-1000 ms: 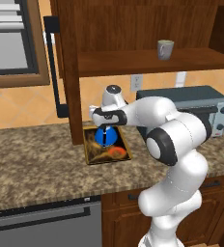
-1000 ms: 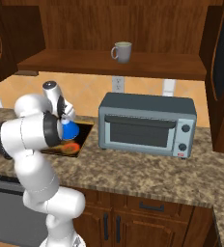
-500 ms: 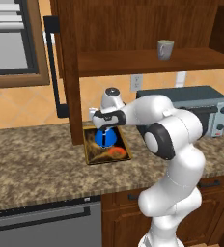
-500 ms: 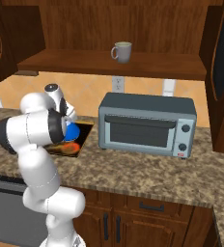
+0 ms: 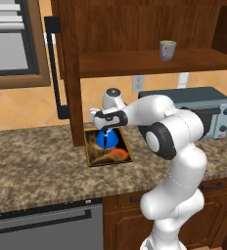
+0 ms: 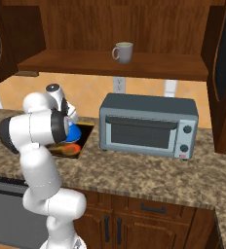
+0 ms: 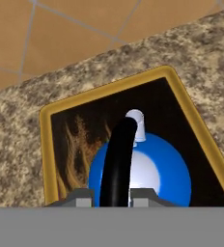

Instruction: Pick the kettle from the counter and place it on the tray. Then pick the mug from the cabinet and place it on the tray. Then close the cabinet doors.

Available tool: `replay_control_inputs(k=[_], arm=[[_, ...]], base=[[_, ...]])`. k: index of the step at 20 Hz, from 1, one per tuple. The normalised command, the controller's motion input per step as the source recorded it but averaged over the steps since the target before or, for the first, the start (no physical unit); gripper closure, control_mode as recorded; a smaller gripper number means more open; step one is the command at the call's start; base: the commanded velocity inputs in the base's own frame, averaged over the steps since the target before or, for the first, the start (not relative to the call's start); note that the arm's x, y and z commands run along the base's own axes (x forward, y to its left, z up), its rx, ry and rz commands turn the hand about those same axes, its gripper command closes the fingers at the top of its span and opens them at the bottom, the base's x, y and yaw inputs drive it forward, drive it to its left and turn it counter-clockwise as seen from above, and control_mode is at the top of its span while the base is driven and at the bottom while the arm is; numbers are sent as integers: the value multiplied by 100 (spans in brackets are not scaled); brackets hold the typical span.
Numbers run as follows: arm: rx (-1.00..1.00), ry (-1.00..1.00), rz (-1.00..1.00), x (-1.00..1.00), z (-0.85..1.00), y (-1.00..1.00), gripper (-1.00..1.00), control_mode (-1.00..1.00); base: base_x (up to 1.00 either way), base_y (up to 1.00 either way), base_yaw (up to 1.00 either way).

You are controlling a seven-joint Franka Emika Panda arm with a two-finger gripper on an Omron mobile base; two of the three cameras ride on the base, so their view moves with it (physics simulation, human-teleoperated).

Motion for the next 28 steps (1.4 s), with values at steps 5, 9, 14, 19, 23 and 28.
replay_control_inputs(k=[5, 9, 14, 19, 23, 28], arm=[[0, 0, 0, -29, 0, -3, -100, -100], [0, -2, -3, -44, 5, -9, -100, -100], [2, -1, -5, -51, 20, -19, -100, -100], [1, -5, -1, -85, 64, -9, -100, -100], [-2, -1, 0, -100, 85, 0, -100, -100], [-5, 6, 0, -83, 96, -24, -100, -100]], base=[[0, 0, 0], [0, 0, 0], [0, 0, 0], [0, 0, 0], [0, 0, 0], [0, 0, 0]])
